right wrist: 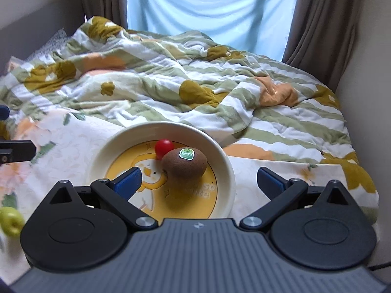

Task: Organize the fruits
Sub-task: 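Release the tomato into the bowl with the left gripper while the right releases the kiwi, then move both grippers back toward the remaining fruit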

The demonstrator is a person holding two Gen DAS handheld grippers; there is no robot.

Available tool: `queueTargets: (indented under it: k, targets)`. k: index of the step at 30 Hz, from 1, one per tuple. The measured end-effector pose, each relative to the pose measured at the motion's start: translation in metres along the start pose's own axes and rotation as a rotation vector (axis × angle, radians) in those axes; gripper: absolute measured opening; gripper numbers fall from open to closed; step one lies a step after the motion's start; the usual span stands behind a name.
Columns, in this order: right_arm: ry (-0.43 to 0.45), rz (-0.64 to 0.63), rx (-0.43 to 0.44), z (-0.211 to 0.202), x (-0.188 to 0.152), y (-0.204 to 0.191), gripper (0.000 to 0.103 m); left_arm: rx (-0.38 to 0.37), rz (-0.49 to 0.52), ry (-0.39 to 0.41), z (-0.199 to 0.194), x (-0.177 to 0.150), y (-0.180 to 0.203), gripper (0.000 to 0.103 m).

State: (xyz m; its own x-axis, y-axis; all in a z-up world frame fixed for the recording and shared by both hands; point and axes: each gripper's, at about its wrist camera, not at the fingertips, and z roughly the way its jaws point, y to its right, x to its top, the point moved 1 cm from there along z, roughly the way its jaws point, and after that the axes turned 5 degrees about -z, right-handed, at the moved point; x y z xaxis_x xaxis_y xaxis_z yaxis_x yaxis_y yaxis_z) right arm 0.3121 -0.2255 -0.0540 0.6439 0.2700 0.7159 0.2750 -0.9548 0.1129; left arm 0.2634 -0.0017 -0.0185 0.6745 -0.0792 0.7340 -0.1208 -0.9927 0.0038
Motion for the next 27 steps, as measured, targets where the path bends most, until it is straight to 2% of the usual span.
queueTargets:
  k: [7,17,22,27]
  targets:
    - [0.052,0.033,-0.005,-0.065,-0.006,0.008,0.103,0.0,-0.039,0.066,-0.051,-0.009,0.01,0.103]
    - [0.116,0.074,-0.031,-0.156,-0.04,0.017,0.103,0.002,-0.084,0.147,-0.119,-0.045,0.036,0.103]
    - [0.133,0.099,-0.022,-0.186,-0.062,0.021,0.103,0.015,-0.086,0.162,-0.14,-0.066,0.049,0.103]
    - [0.12,0.12,-0.018,-0.206,-0.089,0.023,0.103,0.01,-0.084,0.155,-0.143,-0.091,0.057,0.103]
